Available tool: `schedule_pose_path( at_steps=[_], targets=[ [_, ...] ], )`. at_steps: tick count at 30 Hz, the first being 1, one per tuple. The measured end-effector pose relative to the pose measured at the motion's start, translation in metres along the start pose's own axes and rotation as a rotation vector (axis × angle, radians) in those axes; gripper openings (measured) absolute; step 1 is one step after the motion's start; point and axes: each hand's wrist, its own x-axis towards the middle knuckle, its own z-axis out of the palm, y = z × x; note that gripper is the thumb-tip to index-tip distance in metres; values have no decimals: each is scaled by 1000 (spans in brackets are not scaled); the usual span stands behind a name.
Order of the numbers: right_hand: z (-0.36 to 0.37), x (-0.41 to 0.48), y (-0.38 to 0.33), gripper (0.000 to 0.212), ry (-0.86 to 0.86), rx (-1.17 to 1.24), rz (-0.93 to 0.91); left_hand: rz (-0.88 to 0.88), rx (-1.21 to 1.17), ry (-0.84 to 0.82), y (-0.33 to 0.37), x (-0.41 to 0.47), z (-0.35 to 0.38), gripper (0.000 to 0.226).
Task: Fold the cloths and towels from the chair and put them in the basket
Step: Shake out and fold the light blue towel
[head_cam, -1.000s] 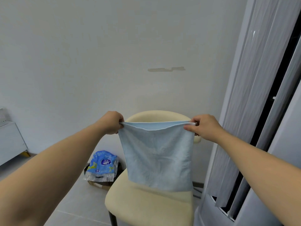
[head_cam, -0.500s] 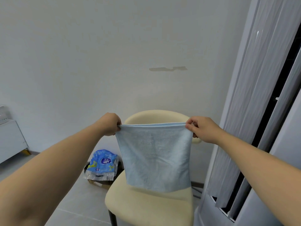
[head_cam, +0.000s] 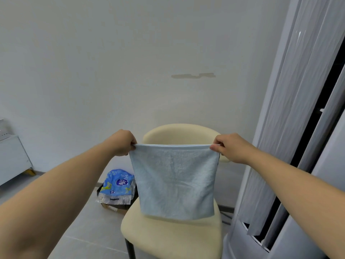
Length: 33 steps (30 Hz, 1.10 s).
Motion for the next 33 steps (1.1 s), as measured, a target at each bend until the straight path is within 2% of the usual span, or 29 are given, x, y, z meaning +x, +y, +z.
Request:
schedule_pose_path(
  at_steps=[5,12,15,18,21,24,29,33],
  targets=[
    [1,4,4,15,-1,41,22,7,-16,-21,-1,4,2,20],
    [1,12,10,16,-26,-57,83,27,-119,-44,0,13,9,11],
    [3,15,7,17,4,75,148,9,-232,-40,0,20,14,7],
    [9,22,7,13,-36,228,229,-71,-386,-16,3,30,21,6],
    [18,34,10,12,-1,414,305,-133,-512,56,11,41,29,8],
    [24,45,14,12,117,470,340,-126,-461,169,15,48,30,7],
    [20,41,16,10,338,374,203,-66,-415,362,17,44,24,6],
    [26,16,14,17,332,180,90,41,-332,453,11,18,30,9]
  ],
)
